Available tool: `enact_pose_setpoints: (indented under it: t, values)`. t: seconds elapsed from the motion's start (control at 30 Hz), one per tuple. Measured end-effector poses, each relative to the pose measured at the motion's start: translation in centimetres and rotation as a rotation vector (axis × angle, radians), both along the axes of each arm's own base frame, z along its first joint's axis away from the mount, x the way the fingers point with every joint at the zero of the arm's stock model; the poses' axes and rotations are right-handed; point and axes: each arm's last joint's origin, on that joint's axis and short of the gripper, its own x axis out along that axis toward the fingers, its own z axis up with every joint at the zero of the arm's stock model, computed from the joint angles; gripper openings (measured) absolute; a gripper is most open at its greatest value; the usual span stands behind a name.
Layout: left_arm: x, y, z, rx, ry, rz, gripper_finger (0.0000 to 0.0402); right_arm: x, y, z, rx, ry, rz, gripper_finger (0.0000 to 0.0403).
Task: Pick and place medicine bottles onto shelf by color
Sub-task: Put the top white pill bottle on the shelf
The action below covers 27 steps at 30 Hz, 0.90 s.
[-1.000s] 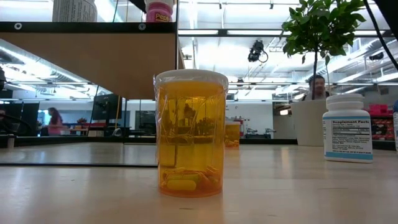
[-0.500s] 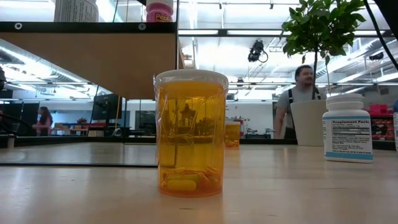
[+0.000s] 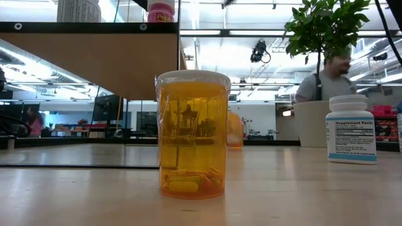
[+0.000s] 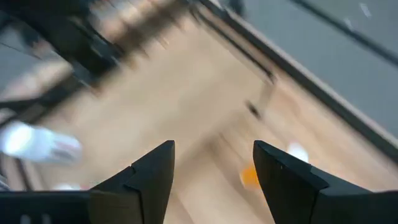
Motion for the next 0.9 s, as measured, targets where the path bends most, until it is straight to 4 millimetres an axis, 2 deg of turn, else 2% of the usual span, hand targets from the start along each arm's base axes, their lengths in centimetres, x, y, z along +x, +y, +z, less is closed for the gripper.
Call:
enact_pose_setpoints:
  t: [0.17, 0.37, 0.7, 0.77, 0.9]
  values:
    - [0.2, 0.1, 0.2, 0.031, -0.014, -0.034, 0.0293, -1.4, 0.8, -1.0, 0.029, 0.156, -0.060, 0.0225]
    - [0.4, 0.1, 0.4, 0.043, -0.038, -0.041, 0.0293, -1.2, 2.3, -1.0, 0.068, 0.124, -0.091, 0.0225]
    - [0.8, 0.1, 0.7, 0.076, -0.066, -0.116, 0.0293, -1.4, 6.0, -0.9, 0.077, 0.070, -0.139, 0.0225]
    - [0.9, 0.1, 0.7, 0.090, -0.058, -0.132, 0.0293, -1.3, 6.6, -1.5, 0.061, 0.080, -0.157, 0.0225]
    - [0.8, 0.1, 0.7, 0.106, -0.046, -0.152, 0.0293, -0.5, 7.6, -4.1, 0.081, 0.169, -0.186, 0.0225]
